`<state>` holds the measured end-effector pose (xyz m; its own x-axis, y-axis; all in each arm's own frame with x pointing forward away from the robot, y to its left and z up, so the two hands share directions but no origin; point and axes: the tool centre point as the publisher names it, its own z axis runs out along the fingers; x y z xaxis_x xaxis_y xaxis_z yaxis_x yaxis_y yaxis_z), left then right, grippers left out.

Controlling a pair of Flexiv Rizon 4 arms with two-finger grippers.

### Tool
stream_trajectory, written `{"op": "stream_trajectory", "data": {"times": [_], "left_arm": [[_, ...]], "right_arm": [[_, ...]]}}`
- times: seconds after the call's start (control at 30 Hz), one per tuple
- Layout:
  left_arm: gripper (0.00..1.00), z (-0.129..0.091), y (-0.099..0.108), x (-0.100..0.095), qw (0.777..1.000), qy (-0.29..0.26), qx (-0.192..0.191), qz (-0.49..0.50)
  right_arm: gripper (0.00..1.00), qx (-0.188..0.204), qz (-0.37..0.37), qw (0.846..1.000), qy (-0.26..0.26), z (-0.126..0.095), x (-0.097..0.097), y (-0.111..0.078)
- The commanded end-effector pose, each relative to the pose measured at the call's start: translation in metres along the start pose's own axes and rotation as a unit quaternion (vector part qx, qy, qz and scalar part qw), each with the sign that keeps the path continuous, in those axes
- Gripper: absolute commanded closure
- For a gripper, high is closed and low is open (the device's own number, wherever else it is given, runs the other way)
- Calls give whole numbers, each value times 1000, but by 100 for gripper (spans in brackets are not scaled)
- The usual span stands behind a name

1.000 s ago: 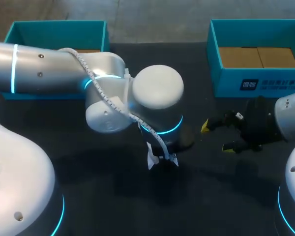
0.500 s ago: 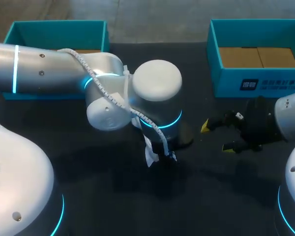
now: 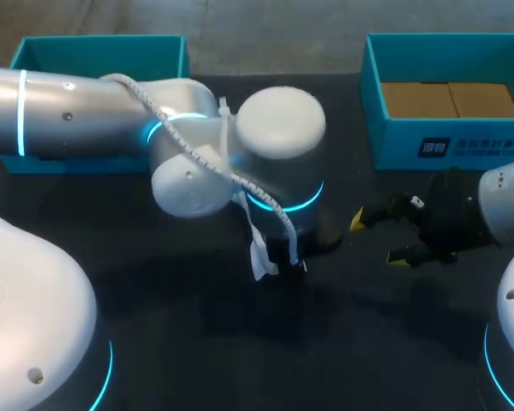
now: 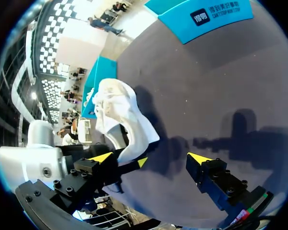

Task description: Take the shoe out of the shoebox, open the shoe tongue, remove and reinsert the insole, then place the shoe into the shoebox

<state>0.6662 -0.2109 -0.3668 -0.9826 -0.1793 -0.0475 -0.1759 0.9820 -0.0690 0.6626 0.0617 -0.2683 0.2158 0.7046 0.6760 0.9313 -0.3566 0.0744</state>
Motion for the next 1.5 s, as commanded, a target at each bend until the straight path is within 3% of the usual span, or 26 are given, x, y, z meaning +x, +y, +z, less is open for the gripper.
{"op": "stream_trajectory", "data": {"times": [0.03,0.07,0.13,0.17,0.23,0.27,0.33,0.37,0.43,0.47,0.53,0.57,0.87,0.97,1.5], "left_arm": [[100,-29,3,-4,1000,8,-6,1],[100,-46,3,-4,1000,21,-4,-8],[100,-48,3,-4,1000,23,-4,-10],[100,-67,3,-4,999,27,3,-21],[100,-69,3,-4,999,26,6,-22],[100,-85,3,-4,999,29,11,-24],[100,-91,2,-4,999,32,15,-19],[100,-106,0,-4,999,35,21,-16],[100,-110,0,-3,999,36,23,-14],[100,-125,-1,-3,999,37,32,-7],[100,-130,-1,-3,999,37,37,-4],[100,-144,-1,-4,998,46,49,5],[100,-187,-1,-2,997,38,56,33],[100,-195,-1,-2,997,30,56,36],[100,-195,-1,-2,997,30,56,36]], "right_arm": [[0,-1,1,1000,-2,0,1,-2],[0,-1,1,1000,-2,0,1,-2],[0,-1,1,1000,-2,0,1,-2],[0,-1,1,1000,-2,0,1,-2],[0,-1,1,1000,-2,0,1,-2],[0,-1,1,1000,-2,0,1,-2],[0,-1,1,1000,-2,0,1,-2],[0,-1,1,1000,-2,0,1,-2],[0,-1,1,1000,-2,0,1,-2],[0,-1,1,1000,-2,0,1,-2],[0,-1,1,1000,-2,0,1,-2],[0,-1,1,1000,-2,0,1,-2],[0,-1,1,1000,-2,0,1,-2],[0,-1,1,1000,-2,0,1,-2],[0,-1,1,1000,-2,0,1,-2]]}}
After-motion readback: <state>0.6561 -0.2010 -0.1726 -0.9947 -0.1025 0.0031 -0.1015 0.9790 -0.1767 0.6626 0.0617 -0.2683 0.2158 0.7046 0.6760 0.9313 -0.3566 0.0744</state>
